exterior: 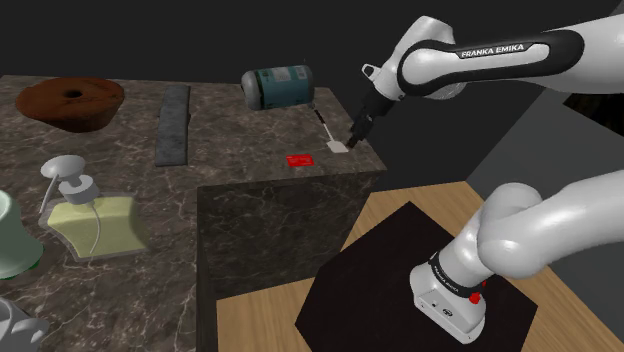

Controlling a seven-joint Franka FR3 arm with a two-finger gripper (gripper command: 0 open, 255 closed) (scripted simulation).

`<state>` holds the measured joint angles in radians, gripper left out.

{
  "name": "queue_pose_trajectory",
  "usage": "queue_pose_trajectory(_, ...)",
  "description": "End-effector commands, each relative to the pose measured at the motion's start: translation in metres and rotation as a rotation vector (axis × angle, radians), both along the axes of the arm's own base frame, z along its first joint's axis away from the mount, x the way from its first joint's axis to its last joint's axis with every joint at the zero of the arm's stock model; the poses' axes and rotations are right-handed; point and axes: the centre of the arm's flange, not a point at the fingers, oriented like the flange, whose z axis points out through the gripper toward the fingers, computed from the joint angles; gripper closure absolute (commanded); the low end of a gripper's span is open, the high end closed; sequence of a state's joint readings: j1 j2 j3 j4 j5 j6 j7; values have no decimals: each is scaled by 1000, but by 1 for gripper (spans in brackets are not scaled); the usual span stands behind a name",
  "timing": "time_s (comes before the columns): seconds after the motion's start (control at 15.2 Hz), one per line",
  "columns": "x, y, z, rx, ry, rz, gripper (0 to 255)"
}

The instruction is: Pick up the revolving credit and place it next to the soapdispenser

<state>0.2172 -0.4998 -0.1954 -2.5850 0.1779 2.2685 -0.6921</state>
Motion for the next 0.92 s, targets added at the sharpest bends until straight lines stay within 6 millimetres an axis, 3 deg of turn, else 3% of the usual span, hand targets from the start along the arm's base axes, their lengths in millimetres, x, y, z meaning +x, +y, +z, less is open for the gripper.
queue_pose_trajectory(0.0,14,4,-15,27,-45,81,0)
queue_pose_trajectory(0.73,92,68,-97,187,-255,508,0)
queue_pose_trajectory(0.86,93,71,-101,188,-256,511,0)
